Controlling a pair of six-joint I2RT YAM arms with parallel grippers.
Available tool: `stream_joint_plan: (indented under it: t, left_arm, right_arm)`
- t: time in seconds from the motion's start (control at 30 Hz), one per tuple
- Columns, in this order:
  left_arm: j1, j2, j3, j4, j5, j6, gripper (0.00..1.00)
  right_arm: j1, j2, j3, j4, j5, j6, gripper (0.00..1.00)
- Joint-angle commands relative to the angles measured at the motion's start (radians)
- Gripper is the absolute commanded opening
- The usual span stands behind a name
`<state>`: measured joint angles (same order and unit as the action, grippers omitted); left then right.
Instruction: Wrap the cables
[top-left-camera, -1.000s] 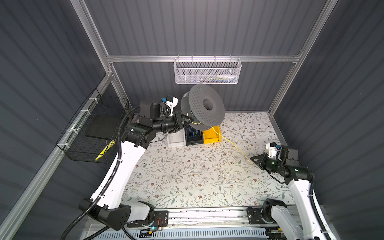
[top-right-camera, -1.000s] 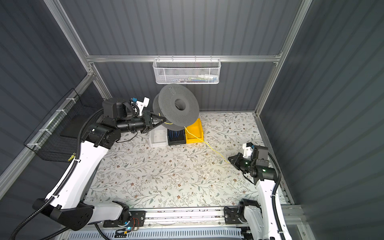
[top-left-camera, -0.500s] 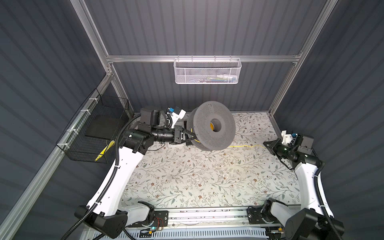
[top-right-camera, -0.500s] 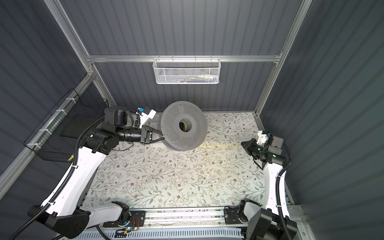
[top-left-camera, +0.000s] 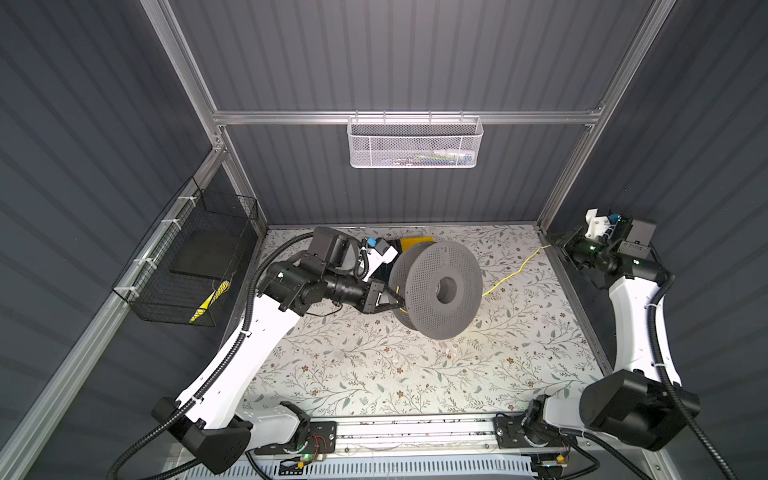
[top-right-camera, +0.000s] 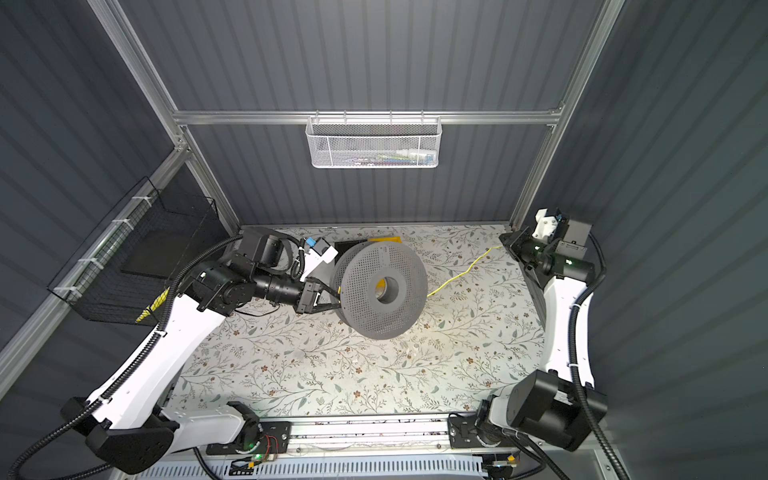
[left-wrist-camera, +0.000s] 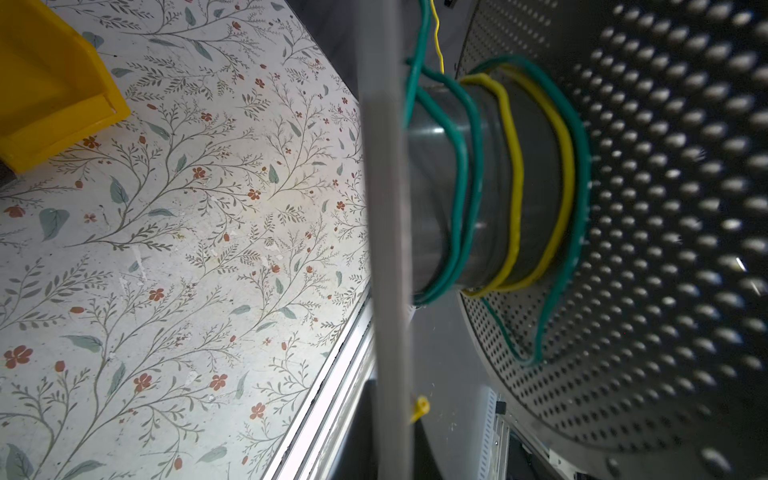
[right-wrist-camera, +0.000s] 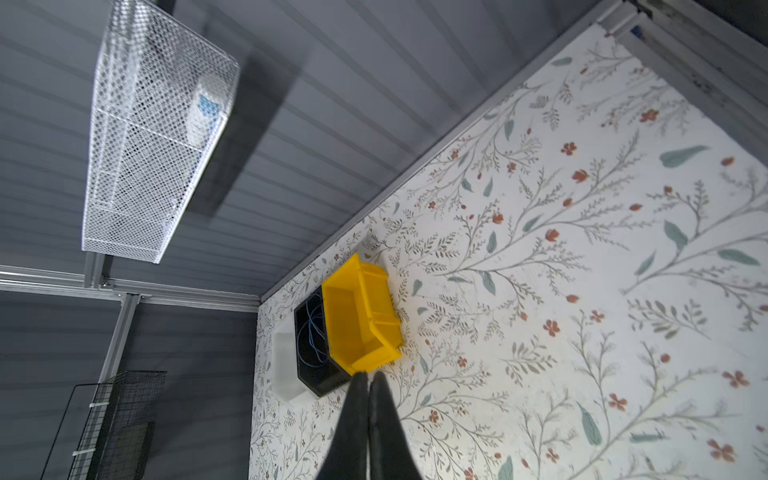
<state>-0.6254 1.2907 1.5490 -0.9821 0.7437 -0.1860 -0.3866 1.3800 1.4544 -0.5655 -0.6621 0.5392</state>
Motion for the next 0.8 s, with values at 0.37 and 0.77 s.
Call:
stream_joint_plan:
  t: [0.37, 0.77]
  left_arm:
    - [-0.279, 0.217, 0.115, -0.221, -0.663, 0.154, 0.00]
    - [-0.467, 0.431, 0.364, -0.325, -1.116, 0.131, 0.00]
  right_arm:
    - [0.227, 0.203, 0.504, -0.169, 0.079, -0.029, 0.00]
    - [0.460, 0.166, 0.605, -0.140, 0.061, 0.027, 0.00]
